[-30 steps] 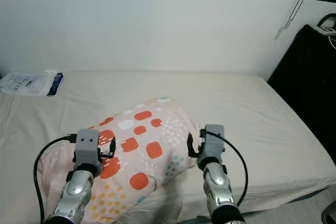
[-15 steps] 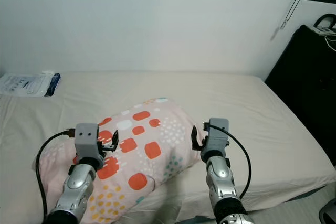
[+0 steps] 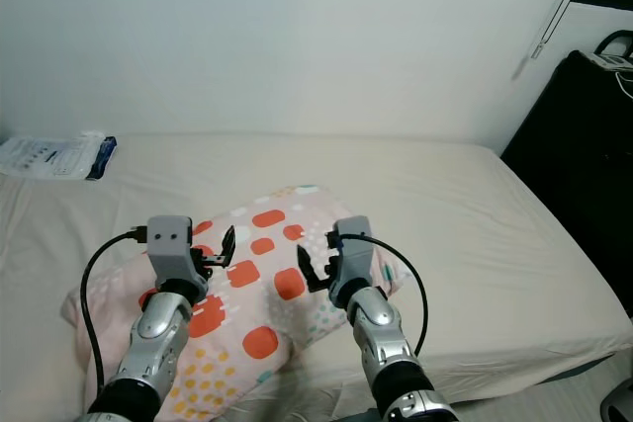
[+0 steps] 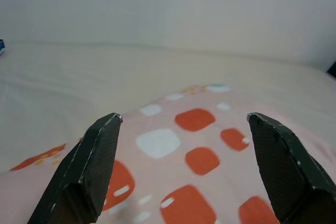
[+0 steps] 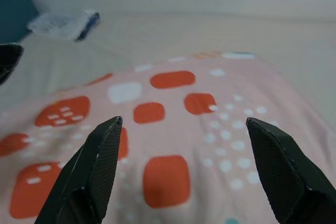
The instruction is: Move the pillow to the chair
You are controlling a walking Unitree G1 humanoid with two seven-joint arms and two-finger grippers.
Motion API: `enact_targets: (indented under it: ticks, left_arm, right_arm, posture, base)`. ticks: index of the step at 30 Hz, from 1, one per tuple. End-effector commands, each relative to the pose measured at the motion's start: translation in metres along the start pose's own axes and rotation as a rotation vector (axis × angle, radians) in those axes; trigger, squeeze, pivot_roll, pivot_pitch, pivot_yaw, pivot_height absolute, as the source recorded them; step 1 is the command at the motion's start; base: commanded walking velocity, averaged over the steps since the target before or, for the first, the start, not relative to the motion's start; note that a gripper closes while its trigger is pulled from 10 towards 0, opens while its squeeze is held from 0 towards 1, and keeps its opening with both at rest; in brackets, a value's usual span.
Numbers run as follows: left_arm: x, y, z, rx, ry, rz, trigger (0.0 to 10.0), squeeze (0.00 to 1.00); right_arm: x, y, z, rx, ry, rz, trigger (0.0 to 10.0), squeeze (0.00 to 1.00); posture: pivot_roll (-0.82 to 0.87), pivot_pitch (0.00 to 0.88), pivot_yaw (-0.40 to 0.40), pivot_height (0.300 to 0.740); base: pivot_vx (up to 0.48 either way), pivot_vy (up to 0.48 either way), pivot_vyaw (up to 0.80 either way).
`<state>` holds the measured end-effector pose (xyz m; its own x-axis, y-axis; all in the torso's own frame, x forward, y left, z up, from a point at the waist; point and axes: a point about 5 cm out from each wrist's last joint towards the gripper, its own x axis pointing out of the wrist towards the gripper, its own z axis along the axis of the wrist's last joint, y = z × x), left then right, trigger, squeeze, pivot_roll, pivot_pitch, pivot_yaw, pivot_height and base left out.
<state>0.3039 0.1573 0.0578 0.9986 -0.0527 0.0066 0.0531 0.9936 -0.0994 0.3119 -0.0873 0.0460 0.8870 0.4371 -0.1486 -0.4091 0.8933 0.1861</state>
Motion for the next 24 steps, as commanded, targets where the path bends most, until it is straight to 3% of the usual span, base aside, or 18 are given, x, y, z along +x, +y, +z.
enact_targets:
  ticks: [1,2,3,6,8,9,10,11,13,15,19,24]
  left_arm:
    - [0.005,-0.008,0.007,-0.041,-0.027,-0.024,10.0,0.00]
    - [0.005,-0.008,0.007,-0.041,-0.027,-0.024,10.0,0.00]
    - [0.006,-0.008,0.010,-0.075,-0.031,-0.030,10.0,0.00]
    - [0.007,-0.008,0.010,-0.116,-0.028,-0.038,10.0,0.00]
    - [0.006,-0.014,0.005,-0.332,0.035,-0.085,10.0,0.00]
    - [0.006,-0.014,0.005,-0.332,0.035,-0.085,10.0,0.00]
    - [0.006,-0.017,0.003,-0.395,0.057,-0.106,10.0,0.00]
    - [0.006,-0.017,0.003,-0.395,0.057,-0.106,10.0,0.00]
    - [0.005,-0.021,-0.001,-0.497,0.115,-0.142,10.0,0.00]
    - [0.005,-0.023,-0.003,-0.491,0.138,-0.157,10.0,0.00]
    - [0.009,-0.021,0.002,-0.485,0.104,-0.121,10.0,0.00]
    - [0.010,-0.016,0.005,-0.506,0.088,-0.084,10.0,0.00]
  right_arm:
    - [0.002,-0.003,0.008,0.037,-0.034,0.017,10.0,0.00]
    - [0.002,-0.003,0.008,0.037,-0.034,0.017,10.0,0.00]
    - [0.003,-0.001,0.015,0.105,-0.090,0.055,10.0,0.00]
    - [0.004,0.001,0.020,0.184,-0.136,0.088,10.0,0.00]
    - [0.004,0.000,0.030,0.506,-0.232,0.150,10.0,0.00]
    - [0.004,0.000,0.030,0.506,-0.232,0.150,10.0,0.00]
    - [0.004,-0.002,0.034,0.598,-0.260,0.168,10.0,0.00]
    - [0.004,-0.002,0.034,0.598,-0.260,0.168,10.0,0.00]
    - [0.004,-0.003,0.036,0.717,-0.272,0.225,10.0,0.00]
    - [0.005,0.001,0.032,0.651,-0.231,0.271,10.0,0.00]
    - [0.005,0.005,0.030,0.630,-0.212,0.325,10.0,0.00]
    - [0.005,0.002,0.028,0.608,-0.198,0.288,10.0,0.00]
  posture:
    - [0.11,0.000,-0.171,0.740]
    - [0.11,0.000,-0.171,0.740]
    - [0.11,0.000,-0.170,0.740]
    - [0.11,0.000,-0.168,0.740]
    - [0.11,0.000,-0.167,0.740]
    - [0.11,0.000,-0.167,0.740]
    - [0.11,0.000,-0.167,0.740]
    - [0.11,0.000,-0.167,0.740]
    - [0.12,0.000,-0.164,0.740]
    - [0.12,0.000,-0.161,0.740]
    - [0.12,0.000,-0.163,0.740]
    - [0.12,0.000,-0.161,0.740]
  base:
    - [0.000,0.000,0.00]
    - [0.000,0.000,0.00]
    - [0.000,0.000,0.00]
    - [0.000,0.000,0.00]
    - [0.000,0.000,0.00]
    - [0.000,0.000,0.00]
    - [0.000,0.000,0.00]
    - [0.000,0.000,0.00]
    - [0.000,0.000,0.00]
    - [0.000,0.000,0.00]
    - [0.000,0.000,0.00]
    - [0.000,0.000,0.00]
